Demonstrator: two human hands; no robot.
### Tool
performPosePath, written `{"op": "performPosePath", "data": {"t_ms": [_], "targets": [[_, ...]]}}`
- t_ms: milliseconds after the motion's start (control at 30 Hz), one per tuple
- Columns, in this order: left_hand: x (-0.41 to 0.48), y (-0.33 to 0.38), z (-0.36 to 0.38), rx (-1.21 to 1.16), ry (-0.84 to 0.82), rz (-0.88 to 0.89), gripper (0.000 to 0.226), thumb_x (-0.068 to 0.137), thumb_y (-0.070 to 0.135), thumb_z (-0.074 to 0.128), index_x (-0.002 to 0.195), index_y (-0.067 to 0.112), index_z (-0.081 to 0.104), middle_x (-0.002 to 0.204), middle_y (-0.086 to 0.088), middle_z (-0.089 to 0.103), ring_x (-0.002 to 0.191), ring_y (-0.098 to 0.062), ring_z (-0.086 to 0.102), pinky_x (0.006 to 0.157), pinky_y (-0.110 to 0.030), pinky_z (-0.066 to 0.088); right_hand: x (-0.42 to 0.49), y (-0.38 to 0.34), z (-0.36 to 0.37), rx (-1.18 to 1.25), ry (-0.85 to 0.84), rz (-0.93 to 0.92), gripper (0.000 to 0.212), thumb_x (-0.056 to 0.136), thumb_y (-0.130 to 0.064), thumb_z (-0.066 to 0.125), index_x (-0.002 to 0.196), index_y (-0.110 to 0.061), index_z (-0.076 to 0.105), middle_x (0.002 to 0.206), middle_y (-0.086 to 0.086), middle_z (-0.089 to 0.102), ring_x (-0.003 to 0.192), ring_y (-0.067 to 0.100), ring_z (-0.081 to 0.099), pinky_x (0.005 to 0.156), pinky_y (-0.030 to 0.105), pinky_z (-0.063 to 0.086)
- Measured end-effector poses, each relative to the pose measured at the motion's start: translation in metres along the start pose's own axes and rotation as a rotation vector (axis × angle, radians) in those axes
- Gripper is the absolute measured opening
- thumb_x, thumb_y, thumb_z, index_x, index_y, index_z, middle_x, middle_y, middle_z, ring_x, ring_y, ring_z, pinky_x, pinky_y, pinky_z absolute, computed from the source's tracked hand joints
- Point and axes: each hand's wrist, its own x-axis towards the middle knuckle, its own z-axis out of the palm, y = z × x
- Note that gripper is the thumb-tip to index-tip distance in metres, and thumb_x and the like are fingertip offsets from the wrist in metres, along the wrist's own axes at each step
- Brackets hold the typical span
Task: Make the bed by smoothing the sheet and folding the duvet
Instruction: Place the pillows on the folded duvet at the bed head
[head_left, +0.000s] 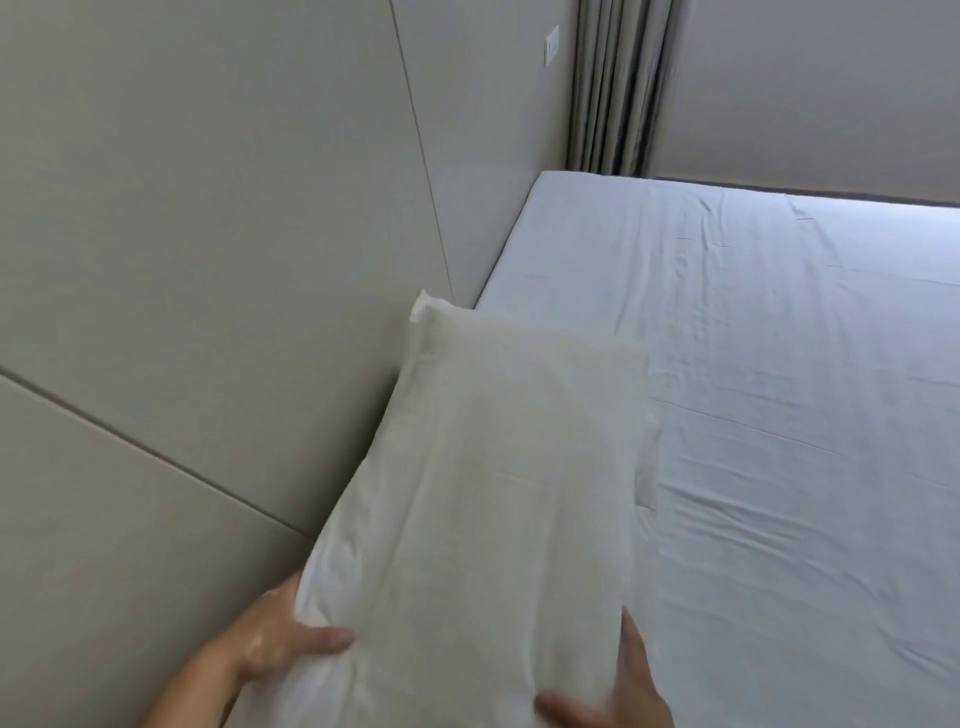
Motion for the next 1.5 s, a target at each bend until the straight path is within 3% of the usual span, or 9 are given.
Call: {"op": "performPosePath", "data": {"t_ms": [100, 167, 333, 567, 733, 867, 1133, 1333, 1500], "targets": [[0.027, 0.011, 0.006, -0.212, 0.032, -0.041, 0.107, 0.043, 0.063, 0.093, 0.138, 0.033, 0.052, 0.120, 0.009, 0.072, 0.106, -0.014, 0.070, 0.094, -0.038, 0.055, 0.019, -0.009, -0.012, 0.074, -0.008, 0.169, 0.170, 0.018, -0.085, 0.080, 0.159, -0.022, 0.010, 0.159, 0.003, 0.035, 0.140, 0.023, 0.044, 0.116, 0.037, 0.034], [0.051, 0.032, 0.004, -0.211, 0.215, 0.012, 0.121, 0.042, 0.075, 0.081, 0.148, 0.034, 0.040, 0.137, 0.001, 0.060, 0.121, -0.023, 0.061, 0.098, -0.038, 0.050, 0.040, -0.022, -0.025, 0.098, 0.063, 0.180, 0.153, 0.031, -0.087, 0.077, 0.158, -0.036, 0.010, 0.156, 0.005, 0.039, 0.138, 0.025, 0.046, 0.113, 0.047, 0.040], [0.091, 0.070, 0.018, -0.255, 0.224, 0.041, 0.126, 0.042, 0.079, 0.077, 0.152, 0.034, 0.034, 0.144, 0.000, 0.053, 0.124, -0.022, 0.056, 0.105, -0.038, 0.046, 0.073, -0.067, -0.026, 0.203, -0.020, 0.033, 0.086, 0.062, -0.047, 0.091, 0.134, -0.042, 0.044, 0.125, -0.012, 0.066, 0.108, 0.013, 0.068, 0.097, 0.046, 0.055], [0.065, 0.082, -0.010, -0.168, 0.535, 0.325, 0.067, 0.063, 0.041, 0.091, 0.123, 0.031, 0.065, 0.104, 0.014, 0.070, 0.093, -0.001, 0.065, 0.084, -0.027, 0.050, 0.072, -0.102, 0.014, 0.178, -0.003, -0.221, 0.071, 0.065, -0.006, 0.090, 0.121, -0.034, 0.056, 0.108, -0.015, 0.073, 0.096, 0.005, 0.071, 0.077, 0.023, 0.059], [0.089, 0.053, -0.030, -0.001, 0.412, 0.121, 0.072, 0.073, 0.051, 0.082, 0.138, 0.039, 0.053, 0.123, 0.006, 0.066, 0.112, -0.019, 0.064, 0.099, -0.038, 0.050, 0.078, -0.086, 0.032, 0.083, 0.066, -0.083, 0.090, 0.058, -0.034, 0.093, 0.135, -0.043, 0.046, 0.119, -0.018, 0.065, 0.110, 0.013, 0.065, 0.096, 0.036, 0.054], [0.118, 0.024, 0.009, 0.344, 0.457, -0.164, 0.079, 0.083, 0.079, 0.035, 0.153, 0.050, 0.011, 0.159, -0.007, 0.024, 0.144, -0.033, 0.029, 0.117, -0.055, 0.025, 0.084, -0.061, 0.026, -0.075, 0.046, 0.072, 0.118, 0.060, -0.064, 0.086, 0.154, -0.046, 0.016, 0.133, -0.010, 0.054, 0.119, 0.021, 0.056, 0.100, 0.033, 0.044], [0.076, 0.025, 0.097, 0.564, 0.517, 0.047, 0.064, 0.091, 0.074, 0.014, 0.149, 0.058, -0.009, 0.165, 0.011, -0.009, 0.152, -0.021, -0.012, 0.120, -0.055, -0.003, 0.059, -0.022, 0.030, -0.132, 0.032, 0.085, 0.102, 0.073, -0.071, 0.071, 0.154, -0.043, 0.016, 0.139, -0.004, 0.057, 0.122, 0.025, 0.057, 0.102, 0.037, 0.045], [0.060, 0.045, 0.101, 0.530, 0.490, -0.040, 0.065, 0.094, 0.069, 0.017, 0.153, 0.049, 0.001, 0.166, 0.002, 0.001, 0.152, -0.025, 0.000, 0.120, -0.056, 0.007, 0.021, -0.011, -0.018, -0.431, -0.089, 0.060, 0.111, 0.071, -0.080, 0.062, 0.157, -0.042, 0.004, 0.136, 0.000, 0.055, 0.115, 0.018, 0.059, 0.098, 0.030, 0.047], [0.012, 0.111, 0.209, 0.602, 0.381, 0.200, 0.067, 0.094, 0.069, 0.026, 0.154, 0.039, 0.023, 0.165, -0.003, 0.010, 0.152, -0.025, 0.005, 0.120, -0.052, 0.007, -0.055, 0.033, -0.111, -0.592, -0.008, 0.105, 0.101, 0.079, -0.077, 0.056, 0.158, -0.039, 0.006, 0.148, 0.001, 0.045, 0.127, 0.017, 0.053, 0.107, 0.032, 0.042]]}}
